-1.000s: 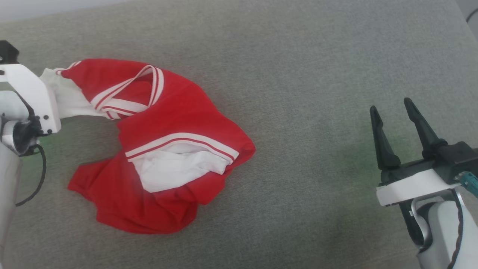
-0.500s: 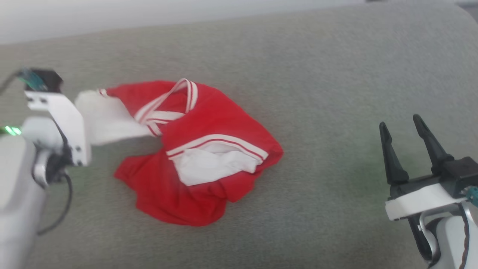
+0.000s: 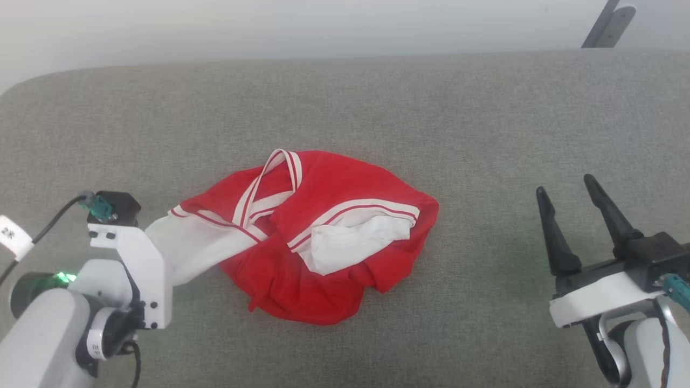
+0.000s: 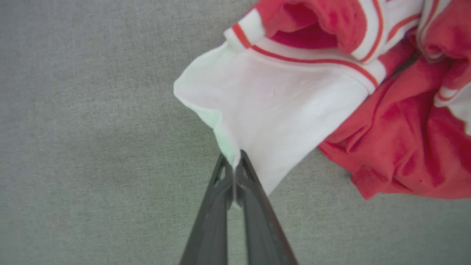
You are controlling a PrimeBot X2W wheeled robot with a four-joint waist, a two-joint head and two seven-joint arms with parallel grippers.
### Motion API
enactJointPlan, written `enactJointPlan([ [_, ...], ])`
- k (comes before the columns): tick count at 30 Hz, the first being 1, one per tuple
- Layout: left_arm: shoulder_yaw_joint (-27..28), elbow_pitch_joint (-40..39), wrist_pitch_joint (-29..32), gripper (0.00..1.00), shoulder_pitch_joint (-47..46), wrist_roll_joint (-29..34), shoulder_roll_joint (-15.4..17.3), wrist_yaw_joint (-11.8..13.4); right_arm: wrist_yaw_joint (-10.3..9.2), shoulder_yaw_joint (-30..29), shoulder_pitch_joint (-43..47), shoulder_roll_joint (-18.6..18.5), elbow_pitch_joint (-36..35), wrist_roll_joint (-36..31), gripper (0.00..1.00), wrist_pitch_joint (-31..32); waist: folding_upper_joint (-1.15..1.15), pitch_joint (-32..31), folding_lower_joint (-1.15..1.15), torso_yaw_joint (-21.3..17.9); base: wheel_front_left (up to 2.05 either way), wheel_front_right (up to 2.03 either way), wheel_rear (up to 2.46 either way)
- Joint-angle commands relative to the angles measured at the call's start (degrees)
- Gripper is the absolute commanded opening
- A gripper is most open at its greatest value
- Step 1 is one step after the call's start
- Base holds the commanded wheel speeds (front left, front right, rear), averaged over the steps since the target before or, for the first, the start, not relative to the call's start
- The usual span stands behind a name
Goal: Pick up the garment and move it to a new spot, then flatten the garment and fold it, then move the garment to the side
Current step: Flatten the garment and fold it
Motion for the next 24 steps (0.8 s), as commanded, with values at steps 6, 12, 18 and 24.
enactJointPlan([
  [6,0.51,2.51,-3.10,0.96,1.55,-1.30,-1.43,-1.09,0.00,1.37,-0.33,-0.48,0.20,0.58,1.00,0.60,0.00,-0.71,0.00,0.26,0.00,0.00,0.00],
  [12,-0.29,7.96,-6.20,1.00,0.68,-1.49,-3.06,-3.25,0.00,3.87,-0.59,-1.23,0.12,1.48,1.00,1.70,0.00,-1.97,0.00,0.57,0.00,0.00,0.00],
  [18,-0.93,10.75,-10.61,1.00,-0.92,-0.54,-4.09,-5.71,0.00,10.25,-0.03,-4.27,-1.03,4.51,1.00,4.89,0.00,-3.76,0.00,2.15,0.00,0.00,0.00],
  [24,-0.36,10.10,-23.55,1.00,-2.58,3.05,-5.13,-8.32,0.00,21.53,-1.54,-10.02,-3.54,12.71,1.00,13.48,0.00,-5.49,0.00,4.95,0.00,0.00,0.00],
])
